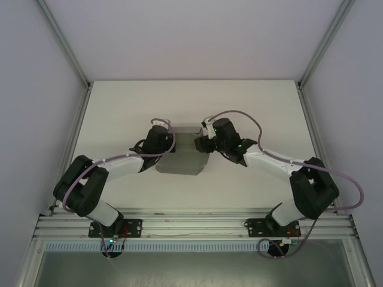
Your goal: Assemble paper box
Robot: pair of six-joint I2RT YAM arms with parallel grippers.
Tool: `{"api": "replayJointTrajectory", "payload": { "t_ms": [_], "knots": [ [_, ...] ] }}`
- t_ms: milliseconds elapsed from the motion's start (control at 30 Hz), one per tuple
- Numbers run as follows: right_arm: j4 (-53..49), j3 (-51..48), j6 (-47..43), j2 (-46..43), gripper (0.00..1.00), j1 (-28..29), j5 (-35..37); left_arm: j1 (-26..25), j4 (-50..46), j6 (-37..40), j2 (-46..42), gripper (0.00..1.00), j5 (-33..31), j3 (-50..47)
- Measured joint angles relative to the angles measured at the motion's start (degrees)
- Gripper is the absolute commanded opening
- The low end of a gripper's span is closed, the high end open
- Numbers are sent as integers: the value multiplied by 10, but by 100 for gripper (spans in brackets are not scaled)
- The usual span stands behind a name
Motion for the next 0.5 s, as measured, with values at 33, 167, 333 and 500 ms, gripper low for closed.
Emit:
{"api": "replayJointTrajectory", "payload": {
  "t_ms": [33,167,333,500],
  "knots": [
    [3,0,0,3,42,1,13,-1,0,-1,0,0,0,1],
    [25,1,3,25,35,12,74,-1,1,-1,1,0,2,6],
    [29,26,11,64,15,36,190,-9,-11,-5,10,0,-13,16],
    [29,68,44,116,14,51,325,-23,-23,-21,12,0,-23,32]
  ]
}}
